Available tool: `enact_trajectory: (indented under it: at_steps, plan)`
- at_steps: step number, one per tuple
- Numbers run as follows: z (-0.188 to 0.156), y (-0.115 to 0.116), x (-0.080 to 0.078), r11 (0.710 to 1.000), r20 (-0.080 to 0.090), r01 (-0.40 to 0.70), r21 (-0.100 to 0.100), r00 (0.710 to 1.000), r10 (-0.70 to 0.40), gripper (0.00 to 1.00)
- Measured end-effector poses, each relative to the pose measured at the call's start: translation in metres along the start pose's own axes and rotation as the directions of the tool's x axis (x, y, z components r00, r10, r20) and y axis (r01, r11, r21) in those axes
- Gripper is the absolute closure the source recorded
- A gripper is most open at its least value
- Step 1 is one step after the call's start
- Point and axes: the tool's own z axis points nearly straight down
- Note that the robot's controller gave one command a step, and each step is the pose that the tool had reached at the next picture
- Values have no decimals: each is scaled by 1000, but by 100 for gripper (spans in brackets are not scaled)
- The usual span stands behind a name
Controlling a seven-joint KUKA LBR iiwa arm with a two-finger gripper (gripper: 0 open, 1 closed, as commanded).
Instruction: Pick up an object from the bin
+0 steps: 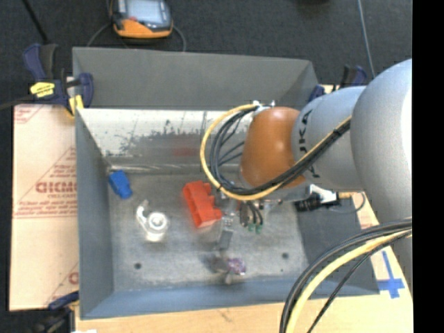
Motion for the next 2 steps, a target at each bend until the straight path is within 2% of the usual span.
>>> enact_trajectory:
  at_steps: [1,2]
  plan:
    - [6,9,-34,866,4,500,2,866,-500,0]
    - [9,-35,46,679,-4,734,-3,679,-734,0]
